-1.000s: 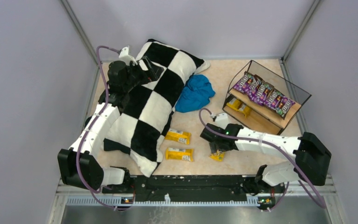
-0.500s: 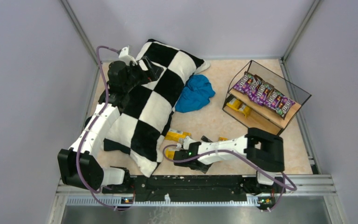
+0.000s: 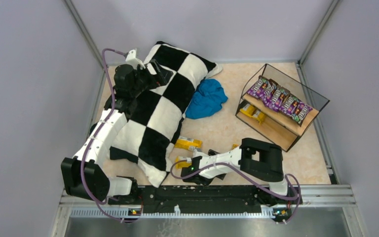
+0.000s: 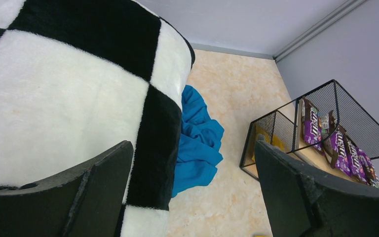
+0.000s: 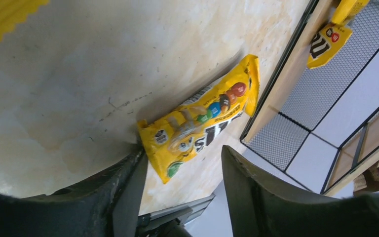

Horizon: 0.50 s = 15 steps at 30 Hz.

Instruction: Place and organize the candy bags onto the shelf

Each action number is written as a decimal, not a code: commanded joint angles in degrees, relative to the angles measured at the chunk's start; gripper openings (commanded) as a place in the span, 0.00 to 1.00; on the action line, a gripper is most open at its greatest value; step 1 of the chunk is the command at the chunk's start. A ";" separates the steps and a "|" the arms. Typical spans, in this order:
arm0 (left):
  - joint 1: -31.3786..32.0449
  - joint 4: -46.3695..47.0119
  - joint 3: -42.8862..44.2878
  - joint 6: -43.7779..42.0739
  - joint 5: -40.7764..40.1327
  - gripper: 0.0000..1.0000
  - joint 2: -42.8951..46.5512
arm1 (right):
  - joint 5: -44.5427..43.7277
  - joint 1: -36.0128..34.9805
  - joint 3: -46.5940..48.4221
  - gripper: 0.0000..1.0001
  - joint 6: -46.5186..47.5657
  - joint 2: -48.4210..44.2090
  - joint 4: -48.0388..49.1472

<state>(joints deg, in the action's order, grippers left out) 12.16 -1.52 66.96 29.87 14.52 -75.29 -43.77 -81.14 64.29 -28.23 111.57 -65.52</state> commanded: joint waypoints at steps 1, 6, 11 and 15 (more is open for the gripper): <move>0.23 1.78 1.77 -0.70 -0.04 0.99 0.70 | 0.57 -0.21 -2.04 0.52 1.45 1.40 6.70; 0.23 1.78 1.76 -0.69 0.08 0.98 0.49 | -0.87 -0.04 -1.19 0.33 1.92 4.14 6.18; 0.23 1.78 1.77 -0.78 -0.09 0.99 0.61 | -2.51 0.22 -1.33 0.24 1.14 2.08 5.96; 0.23 1.78 1.77 -0.70 0.07 0.98 0.64 | -4.12 0.73 -1.94 0.09 0.33 -2.16 6.38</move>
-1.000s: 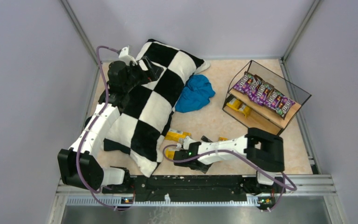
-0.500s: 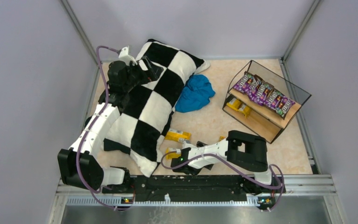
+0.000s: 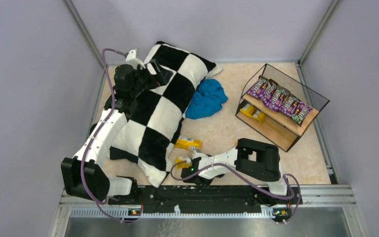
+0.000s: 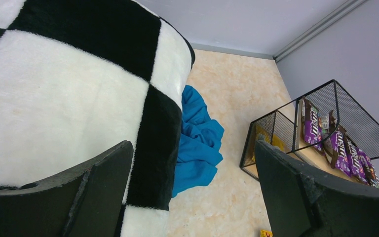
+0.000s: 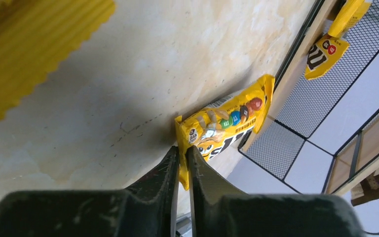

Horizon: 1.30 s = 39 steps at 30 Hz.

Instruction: Place and organize the candy bags onto the shelf

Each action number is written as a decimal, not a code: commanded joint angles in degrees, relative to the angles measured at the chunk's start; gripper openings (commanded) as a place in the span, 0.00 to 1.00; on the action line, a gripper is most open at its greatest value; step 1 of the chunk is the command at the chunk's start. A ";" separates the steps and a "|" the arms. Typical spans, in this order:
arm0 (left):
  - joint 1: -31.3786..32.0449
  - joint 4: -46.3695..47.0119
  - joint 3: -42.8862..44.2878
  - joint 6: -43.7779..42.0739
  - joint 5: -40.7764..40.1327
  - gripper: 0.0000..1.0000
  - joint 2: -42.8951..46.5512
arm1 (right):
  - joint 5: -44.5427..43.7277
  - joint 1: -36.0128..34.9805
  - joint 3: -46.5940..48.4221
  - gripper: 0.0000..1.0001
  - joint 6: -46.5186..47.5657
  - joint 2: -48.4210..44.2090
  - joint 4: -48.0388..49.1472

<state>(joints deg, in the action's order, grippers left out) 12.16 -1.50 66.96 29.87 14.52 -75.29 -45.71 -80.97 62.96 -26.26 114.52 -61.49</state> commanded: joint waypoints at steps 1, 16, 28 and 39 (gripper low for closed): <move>0.23 1.76 1.77 -0.69 0.11 0.99 0.66 | -2.38 0.81 -0.98 0.03 -1.43 -6.41 2.77; 0.23 1.76 1.72 -0.60 0.20 0.98 0.70 | -12.56 8.07 1.41 0.00 -3.93 -19.87 -3.44; 0.23 1.76 1.86 -0.43 0.32 0.99 1.37 | -24.29 14.68 0.19 0.00 6.17 -23.77 -8.82; 0.23 1.76 1.66 0.10 1.02 0.98 1.45 | -14.47 29.45 -15.19 0.00 34.76 -43.99 15.05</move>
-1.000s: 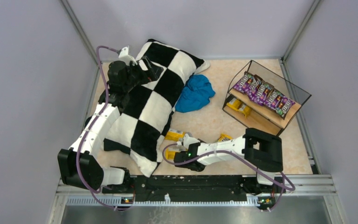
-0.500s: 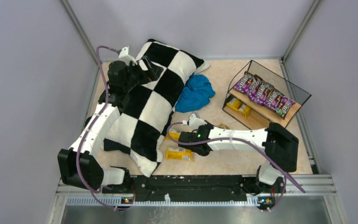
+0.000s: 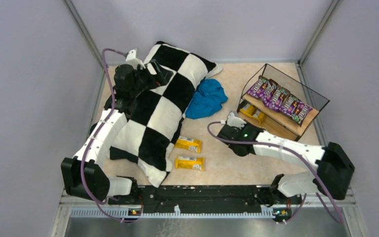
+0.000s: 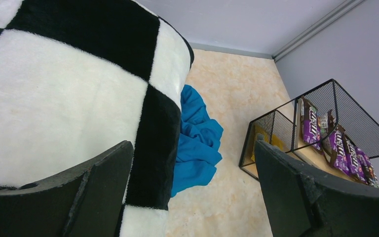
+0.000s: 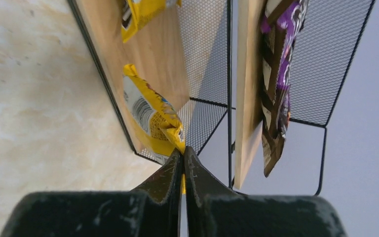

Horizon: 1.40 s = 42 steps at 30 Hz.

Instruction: Place and organize the candy bags onto the shelf

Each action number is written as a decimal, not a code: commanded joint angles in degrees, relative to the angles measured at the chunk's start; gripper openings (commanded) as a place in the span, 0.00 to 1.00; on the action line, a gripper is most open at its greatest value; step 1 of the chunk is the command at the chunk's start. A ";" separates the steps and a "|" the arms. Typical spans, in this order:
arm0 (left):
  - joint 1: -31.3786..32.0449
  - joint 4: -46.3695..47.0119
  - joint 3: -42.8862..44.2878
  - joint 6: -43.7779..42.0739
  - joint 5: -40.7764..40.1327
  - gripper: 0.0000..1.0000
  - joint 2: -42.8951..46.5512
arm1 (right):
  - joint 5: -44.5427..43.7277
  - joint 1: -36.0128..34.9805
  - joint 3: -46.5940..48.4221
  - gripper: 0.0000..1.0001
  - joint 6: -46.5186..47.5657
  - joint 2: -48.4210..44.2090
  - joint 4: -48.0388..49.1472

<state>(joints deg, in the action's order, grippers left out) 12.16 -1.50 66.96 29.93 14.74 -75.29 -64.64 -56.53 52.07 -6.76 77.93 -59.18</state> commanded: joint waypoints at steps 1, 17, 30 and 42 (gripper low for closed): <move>0.23 1.76 1.63 0.04 0.86 0.99 1.46 | 5.13 6.76 -5.70 0.00 17.53 -9.22 15.60; 0.36 1.77 1.60 0.24 0.95 0.98 1.36 | 7.73 17.58 -11.12 0.00 30.59 -1.12 37.94; 0.40 1.83 1.77 0.48 1.42 0.98 1.56 | 11.74 21.62 -11.73 0.00 31.91 6.73 46.08; 0.40 1.85 1.86 0.83 2.21 0.98 0.41 | 27.32 29.48 -12.64 0.00 37.78 5.11 48.11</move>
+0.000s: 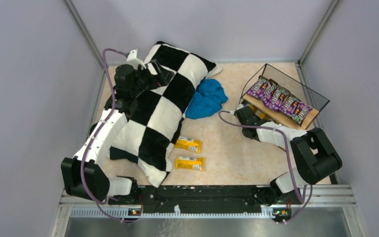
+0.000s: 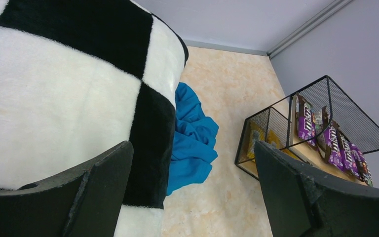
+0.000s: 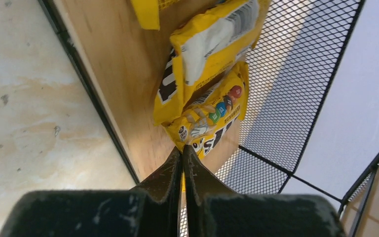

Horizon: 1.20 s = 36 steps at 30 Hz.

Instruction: Place and organize the candy bags onto the shelf

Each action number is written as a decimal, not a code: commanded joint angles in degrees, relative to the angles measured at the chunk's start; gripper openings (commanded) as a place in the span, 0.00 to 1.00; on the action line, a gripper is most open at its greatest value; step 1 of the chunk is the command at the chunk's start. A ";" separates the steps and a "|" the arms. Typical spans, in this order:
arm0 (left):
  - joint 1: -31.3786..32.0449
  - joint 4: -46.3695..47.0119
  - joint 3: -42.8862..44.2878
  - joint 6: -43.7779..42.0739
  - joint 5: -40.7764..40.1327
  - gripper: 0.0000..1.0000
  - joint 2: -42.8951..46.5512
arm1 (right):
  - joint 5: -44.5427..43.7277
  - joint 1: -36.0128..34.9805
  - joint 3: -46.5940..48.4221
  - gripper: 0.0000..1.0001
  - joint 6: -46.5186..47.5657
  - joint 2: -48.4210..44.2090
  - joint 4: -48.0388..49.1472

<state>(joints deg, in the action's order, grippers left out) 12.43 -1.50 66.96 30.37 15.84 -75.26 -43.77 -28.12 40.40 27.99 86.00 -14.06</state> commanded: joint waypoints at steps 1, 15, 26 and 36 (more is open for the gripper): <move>0.14 1.85 1.82 0.39 1.13 0.98 0.25 | 6.42 1.31 -0.90 0.00 3.04 -2.90 3.18; 0.05 2.29 1.66 1.01 2.27 0.98 -0.23 | 2.52 3.25 -0.41 0.00 4.98 -0.47 7.10; -1.03 2.24 1.84 1.27 2.65 0.98 -0.54 | 5.33 -1.77 0.25 0.51 1.16 -5.20 -0.46; -2.41 2.40 1.81 1.58 3.11 0.98 -0.50 | 3.54 -16.33 0.26 0.71 -3.98 -9.95 -3.96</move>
<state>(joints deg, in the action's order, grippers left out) 10.74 -1.45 66.96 31.64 18.20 -75.55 -39.90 -37.58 39.38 28.62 78.89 -16.16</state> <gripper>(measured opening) 0.976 0.674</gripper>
